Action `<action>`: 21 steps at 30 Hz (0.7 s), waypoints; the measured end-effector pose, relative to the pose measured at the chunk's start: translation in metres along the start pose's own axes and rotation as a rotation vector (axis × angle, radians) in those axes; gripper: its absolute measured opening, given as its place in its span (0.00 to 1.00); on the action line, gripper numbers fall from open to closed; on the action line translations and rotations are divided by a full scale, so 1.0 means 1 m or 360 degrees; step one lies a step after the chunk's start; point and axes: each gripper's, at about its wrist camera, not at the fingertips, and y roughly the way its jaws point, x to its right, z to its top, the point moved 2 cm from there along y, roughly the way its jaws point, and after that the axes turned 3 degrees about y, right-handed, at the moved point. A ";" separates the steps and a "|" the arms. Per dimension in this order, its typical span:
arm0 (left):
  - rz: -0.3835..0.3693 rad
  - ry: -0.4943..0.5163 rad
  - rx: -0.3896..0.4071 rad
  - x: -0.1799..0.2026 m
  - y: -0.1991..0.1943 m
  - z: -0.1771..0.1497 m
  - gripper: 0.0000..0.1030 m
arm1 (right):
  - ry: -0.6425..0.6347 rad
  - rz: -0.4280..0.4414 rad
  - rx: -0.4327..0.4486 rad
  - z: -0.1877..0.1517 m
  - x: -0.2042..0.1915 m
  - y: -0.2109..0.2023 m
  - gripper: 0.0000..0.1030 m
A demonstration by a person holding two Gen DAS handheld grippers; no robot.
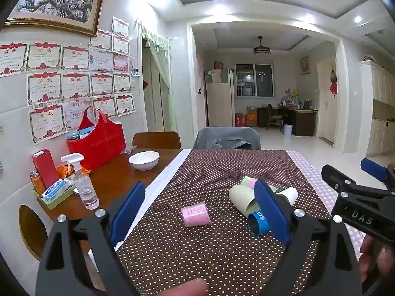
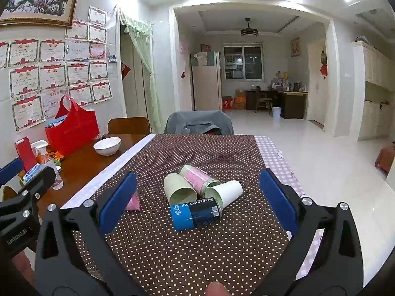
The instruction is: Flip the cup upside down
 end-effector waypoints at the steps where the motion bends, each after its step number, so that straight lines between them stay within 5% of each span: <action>1: -0.0001 -0.0001 -0.0008 0.000 0.001 0.000 0.86 | 0.0000 -0.0001 -0.0013 0.000 0.000 0.001 0.94; 21: -0.0011 -0.0027 0.0071 -0.005 -0.001 0.001 0.86 | -0.0007 -0.0028 0.0032 0.002 0.001 -0.006 0.94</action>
